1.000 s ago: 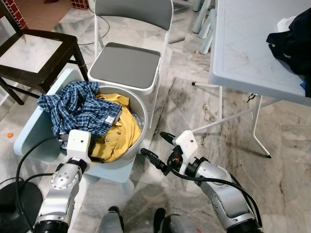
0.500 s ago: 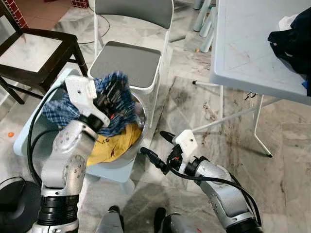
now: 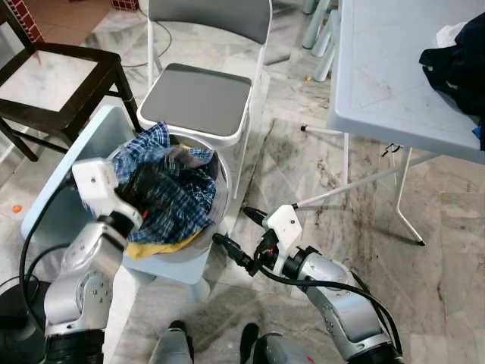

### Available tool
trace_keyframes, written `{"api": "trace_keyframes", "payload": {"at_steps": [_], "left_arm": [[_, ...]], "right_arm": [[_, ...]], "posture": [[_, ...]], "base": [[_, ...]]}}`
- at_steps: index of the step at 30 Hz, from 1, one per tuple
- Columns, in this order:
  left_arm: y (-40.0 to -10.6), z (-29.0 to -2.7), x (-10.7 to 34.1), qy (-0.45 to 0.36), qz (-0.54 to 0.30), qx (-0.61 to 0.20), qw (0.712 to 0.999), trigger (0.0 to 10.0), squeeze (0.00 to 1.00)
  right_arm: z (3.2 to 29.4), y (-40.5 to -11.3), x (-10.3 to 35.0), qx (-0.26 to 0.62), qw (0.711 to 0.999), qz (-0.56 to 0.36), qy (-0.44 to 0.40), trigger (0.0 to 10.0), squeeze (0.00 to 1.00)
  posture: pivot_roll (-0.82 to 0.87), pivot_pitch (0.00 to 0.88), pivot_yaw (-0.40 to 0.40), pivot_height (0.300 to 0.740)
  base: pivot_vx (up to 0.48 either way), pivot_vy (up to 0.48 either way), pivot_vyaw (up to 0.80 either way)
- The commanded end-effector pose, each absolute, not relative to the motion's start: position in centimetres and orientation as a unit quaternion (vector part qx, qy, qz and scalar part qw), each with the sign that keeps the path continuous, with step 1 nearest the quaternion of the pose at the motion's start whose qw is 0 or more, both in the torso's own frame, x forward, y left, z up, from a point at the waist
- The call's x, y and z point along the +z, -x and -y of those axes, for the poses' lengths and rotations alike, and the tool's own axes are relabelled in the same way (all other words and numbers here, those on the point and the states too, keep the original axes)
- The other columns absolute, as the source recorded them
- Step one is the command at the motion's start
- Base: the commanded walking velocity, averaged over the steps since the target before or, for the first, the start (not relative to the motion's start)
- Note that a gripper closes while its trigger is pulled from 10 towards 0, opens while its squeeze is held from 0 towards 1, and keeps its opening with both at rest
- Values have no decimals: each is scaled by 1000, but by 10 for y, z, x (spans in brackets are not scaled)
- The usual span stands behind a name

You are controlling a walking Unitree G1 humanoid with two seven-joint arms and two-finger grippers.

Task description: Hang hanger

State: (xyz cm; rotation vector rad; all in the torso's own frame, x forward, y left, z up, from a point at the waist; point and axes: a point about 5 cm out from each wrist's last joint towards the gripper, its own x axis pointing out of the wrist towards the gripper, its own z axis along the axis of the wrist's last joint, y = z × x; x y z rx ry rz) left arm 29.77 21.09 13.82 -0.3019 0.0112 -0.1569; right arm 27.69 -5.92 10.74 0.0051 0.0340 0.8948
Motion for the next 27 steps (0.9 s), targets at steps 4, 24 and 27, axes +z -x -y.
{"api": "trace_keyframes", "payload": {"at_steps": [4,24,27], "left_arm": [[-288,-222,111,125,-51,-44,990,2745,0],[-272,-228,125,-73,27,-46,996,10000,1000],[-265,-227,122,-90,25,-57,994,10000,1000]], "right_arm": [[62,-275,104,432,901,-25,5,10000,0],[57,-273,102,433,901,-24,6,10000,0],[57,-272,102,432,902,-24,6,10000,0]], "posture": [[307,295,-118,740],[323,299,-114,740],[325,299,-112,740]], "base": [[0,0,0],[0,0,0],[0,0,0]]}}
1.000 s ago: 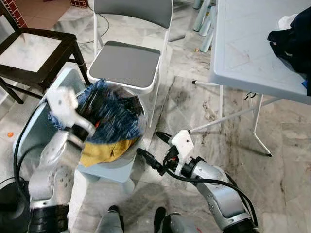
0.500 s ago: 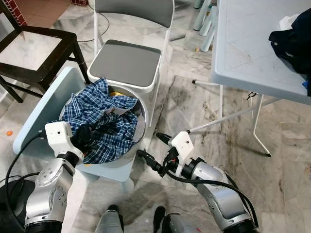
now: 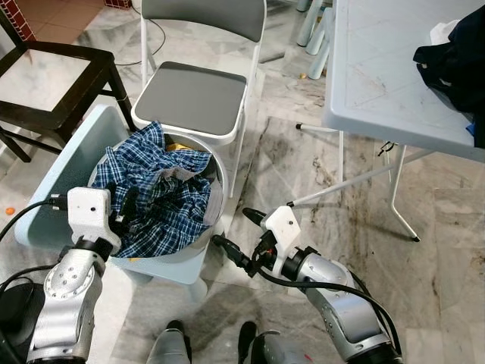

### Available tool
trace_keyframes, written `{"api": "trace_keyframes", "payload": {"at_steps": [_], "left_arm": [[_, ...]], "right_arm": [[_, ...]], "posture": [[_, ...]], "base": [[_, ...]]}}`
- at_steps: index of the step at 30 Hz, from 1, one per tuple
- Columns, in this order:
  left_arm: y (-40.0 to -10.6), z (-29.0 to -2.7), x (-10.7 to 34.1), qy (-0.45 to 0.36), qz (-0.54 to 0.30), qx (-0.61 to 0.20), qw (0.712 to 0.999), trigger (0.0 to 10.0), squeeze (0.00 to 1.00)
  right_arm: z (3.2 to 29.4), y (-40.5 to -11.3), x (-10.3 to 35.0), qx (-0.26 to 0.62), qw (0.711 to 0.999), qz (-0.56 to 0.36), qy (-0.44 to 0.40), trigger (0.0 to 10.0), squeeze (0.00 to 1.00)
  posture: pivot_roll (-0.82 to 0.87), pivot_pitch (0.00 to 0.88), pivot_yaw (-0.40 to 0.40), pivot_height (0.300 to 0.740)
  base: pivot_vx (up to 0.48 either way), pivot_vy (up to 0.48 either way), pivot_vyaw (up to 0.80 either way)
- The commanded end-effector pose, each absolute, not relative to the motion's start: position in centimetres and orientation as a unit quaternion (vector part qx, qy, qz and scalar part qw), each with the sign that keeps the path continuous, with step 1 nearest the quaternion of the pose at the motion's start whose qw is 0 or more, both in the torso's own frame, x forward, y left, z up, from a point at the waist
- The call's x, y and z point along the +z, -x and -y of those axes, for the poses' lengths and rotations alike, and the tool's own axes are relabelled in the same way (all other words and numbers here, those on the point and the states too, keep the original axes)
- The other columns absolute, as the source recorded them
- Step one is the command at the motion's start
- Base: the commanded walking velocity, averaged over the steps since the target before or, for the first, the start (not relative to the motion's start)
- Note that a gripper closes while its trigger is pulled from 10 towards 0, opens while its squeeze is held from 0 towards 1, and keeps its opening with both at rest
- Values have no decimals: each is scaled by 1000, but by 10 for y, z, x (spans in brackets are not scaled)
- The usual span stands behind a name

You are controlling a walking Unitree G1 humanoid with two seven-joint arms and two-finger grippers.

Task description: Hang hanger

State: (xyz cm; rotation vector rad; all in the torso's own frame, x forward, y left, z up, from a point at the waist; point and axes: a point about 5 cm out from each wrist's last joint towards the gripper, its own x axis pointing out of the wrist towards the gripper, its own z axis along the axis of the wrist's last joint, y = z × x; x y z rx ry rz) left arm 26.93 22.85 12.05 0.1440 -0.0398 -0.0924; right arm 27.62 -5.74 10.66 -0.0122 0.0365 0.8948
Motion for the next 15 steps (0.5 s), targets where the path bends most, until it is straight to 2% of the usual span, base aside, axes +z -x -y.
{"api": "trace_keyframes", "payload": {"at_steps": [1,5,15], "left_arm": [[-263,-227,120,-92,24,-56,994,10000,1000],[-249,-228,116,-109,31,-54,992,10000,1000],[-227,-234,92,-245,16,-62,968,10000,1000]], "right_arm": [[57,-272,102,432,902,-24,6,10000,0],[59,-272,102,429,903,-24,7,10000,0],[60,-272,100,429,903,-28,12,10000,0]], "posture": [[325,299,-112,740],[326,301,-110,740],[326,302,-110,740]], "base": [[0,0,0],[0,0,0],[0,0,0]]}}
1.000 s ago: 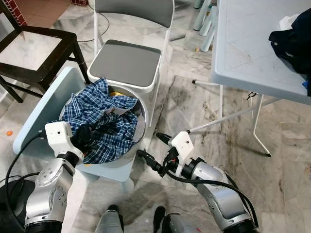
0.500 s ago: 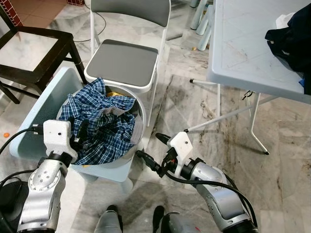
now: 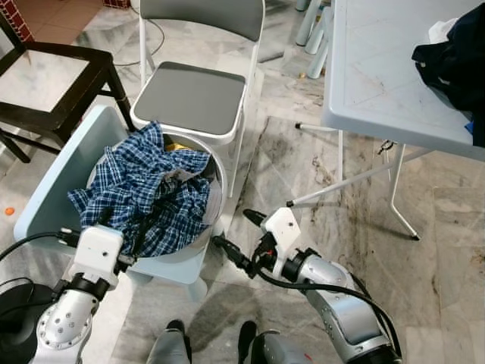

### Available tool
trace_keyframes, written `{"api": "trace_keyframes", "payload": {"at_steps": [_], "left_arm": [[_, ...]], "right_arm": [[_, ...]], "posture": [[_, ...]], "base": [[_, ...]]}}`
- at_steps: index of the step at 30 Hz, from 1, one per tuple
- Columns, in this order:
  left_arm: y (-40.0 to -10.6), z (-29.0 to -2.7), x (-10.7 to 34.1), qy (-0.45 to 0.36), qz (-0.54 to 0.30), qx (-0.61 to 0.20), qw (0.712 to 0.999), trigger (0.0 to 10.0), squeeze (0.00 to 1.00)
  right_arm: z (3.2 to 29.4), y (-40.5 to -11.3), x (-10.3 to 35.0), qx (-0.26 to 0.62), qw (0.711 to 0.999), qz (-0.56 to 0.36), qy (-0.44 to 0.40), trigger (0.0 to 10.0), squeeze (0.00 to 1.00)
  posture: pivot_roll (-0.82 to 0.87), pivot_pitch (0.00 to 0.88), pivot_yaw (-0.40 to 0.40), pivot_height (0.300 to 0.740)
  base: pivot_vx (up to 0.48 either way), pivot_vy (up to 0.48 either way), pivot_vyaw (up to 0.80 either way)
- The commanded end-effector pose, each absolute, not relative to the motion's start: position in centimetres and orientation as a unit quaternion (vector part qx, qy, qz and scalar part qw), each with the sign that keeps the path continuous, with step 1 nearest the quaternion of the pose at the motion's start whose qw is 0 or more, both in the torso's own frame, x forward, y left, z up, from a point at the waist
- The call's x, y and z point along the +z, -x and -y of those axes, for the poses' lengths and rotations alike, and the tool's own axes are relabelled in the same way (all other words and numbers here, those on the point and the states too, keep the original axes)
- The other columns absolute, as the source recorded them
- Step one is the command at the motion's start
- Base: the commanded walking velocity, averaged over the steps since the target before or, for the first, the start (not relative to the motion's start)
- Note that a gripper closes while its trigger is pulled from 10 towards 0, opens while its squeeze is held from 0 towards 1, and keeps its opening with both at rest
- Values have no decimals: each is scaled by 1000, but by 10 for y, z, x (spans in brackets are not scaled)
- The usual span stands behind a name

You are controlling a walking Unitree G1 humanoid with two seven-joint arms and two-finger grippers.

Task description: Hang hanger

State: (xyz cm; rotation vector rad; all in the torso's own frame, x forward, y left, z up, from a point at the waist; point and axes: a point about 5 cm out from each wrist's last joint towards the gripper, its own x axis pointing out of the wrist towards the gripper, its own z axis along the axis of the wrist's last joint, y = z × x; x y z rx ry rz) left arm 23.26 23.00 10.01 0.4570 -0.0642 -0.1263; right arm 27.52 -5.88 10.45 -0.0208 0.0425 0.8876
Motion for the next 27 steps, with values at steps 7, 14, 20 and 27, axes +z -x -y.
{"api": "trace_keyframes", "payload": {"at_steps": [7,14,20,27], "left_arm": [[-232,-246,83,-279,-2,-48,959,10000,1000],[-253,-245,85,-294,2,-67,953,10000,1000],[-271,-240,81,-303,-12,-88,949,10000,1000],[-275,-241,70,-314,-53,-118,941,10000,1000]], "right_arm": [[61,-271,99,428,903,-30,15,10000,0],[63,-270,99,429,903,-32,20,10000,0],[64,-269,98,428,903,-34,22,10000,0],[65,-267,98,424,904,-37,23,10000,0]], "posture": [[316,307,-112,740],[302,307,-116,740],[284,308,-116,740],[271,309,-111,740]], "base": [[0,0,0],[0,0,0],[0,0,0],[0,0,0]]}}
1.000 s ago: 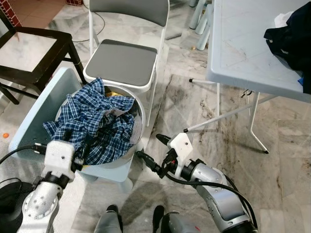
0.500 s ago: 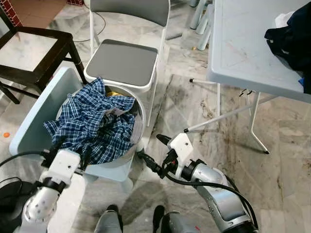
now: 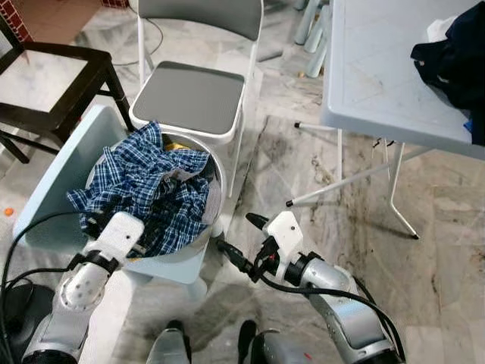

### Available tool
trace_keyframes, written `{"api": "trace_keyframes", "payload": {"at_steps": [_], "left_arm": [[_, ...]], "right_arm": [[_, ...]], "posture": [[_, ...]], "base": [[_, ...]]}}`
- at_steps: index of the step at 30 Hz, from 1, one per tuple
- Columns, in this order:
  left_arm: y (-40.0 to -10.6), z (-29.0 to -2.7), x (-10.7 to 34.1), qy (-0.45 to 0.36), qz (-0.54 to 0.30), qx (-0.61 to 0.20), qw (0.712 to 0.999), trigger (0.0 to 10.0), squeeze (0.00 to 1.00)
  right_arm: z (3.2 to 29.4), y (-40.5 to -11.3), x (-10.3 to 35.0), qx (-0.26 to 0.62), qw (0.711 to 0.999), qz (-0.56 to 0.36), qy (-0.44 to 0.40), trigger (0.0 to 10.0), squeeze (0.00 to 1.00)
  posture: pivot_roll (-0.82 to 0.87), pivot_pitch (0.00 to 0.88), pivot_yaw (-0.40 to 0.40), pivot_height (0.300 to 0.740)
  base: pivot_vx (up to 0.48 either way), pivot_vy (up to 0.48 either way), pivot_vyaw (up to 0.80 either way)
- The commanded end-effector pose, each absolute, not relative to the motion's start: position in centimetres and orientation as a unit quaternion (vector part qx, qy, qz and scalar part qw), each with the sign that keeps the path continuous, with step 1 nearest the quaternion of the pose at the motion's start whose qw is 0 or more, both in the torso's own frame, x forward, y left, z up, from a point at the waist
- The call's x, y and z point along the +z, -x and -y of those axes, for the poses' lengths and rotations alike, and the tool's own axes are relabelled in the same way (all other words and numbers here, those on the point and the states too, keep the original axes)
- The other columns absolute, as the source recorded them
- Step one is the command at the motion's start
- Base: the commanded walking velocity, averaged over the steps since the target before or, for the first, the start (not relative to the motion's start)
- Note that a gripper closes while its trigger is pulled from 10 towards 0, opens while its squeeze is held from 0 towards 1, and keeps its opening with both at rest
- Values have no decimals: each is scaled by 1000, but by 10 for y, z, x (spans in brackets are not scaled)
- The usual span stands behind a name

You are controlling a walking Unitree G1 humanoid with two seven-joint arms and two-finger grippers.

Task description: Hang hanger

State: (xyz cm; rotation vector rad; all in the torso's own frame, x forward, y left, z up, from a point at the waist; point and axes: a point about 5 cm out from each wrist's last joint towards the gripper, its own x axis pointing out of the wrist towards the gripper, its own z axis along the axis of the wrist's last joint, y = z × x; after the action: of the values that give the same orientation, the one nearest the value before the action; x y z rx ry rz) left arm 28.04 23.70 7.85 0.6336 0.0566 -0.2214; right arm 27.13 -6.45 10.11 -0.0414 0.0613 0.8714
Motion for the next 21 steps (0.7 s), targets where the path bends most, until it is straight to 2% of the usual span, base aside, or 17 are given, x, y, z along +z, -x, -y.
{"api": "trace_keyframes", "payload": {"at_steps": [1,2,4,21], "left_arm": [[-275,-241,67,-315,-61,-123,939,10000,655],[-274,-242,66,-317,-65,-126,938,10000,655],[-273,-243,61,-324,-81,-137,933,10000,0],[-273,-245,59,-324,-88,-139,932,10000,0]], "right_arm": [[66,-267,98,424,905,-37,23,10000,0],[66,-267,98,424,905,-38,23,10000,0],[66,-266,98,423,905,-38,22,10000,0],[66,-266,98,423,905,-38,22,10000,0]], "posture": [[270,308,-109,740],[270,308,-109,740],[269,308,-109,740],[269,308,-109,740]], "base": [[0,0,0],[0,0,0],[0,0,0],[0,0,0]]}}
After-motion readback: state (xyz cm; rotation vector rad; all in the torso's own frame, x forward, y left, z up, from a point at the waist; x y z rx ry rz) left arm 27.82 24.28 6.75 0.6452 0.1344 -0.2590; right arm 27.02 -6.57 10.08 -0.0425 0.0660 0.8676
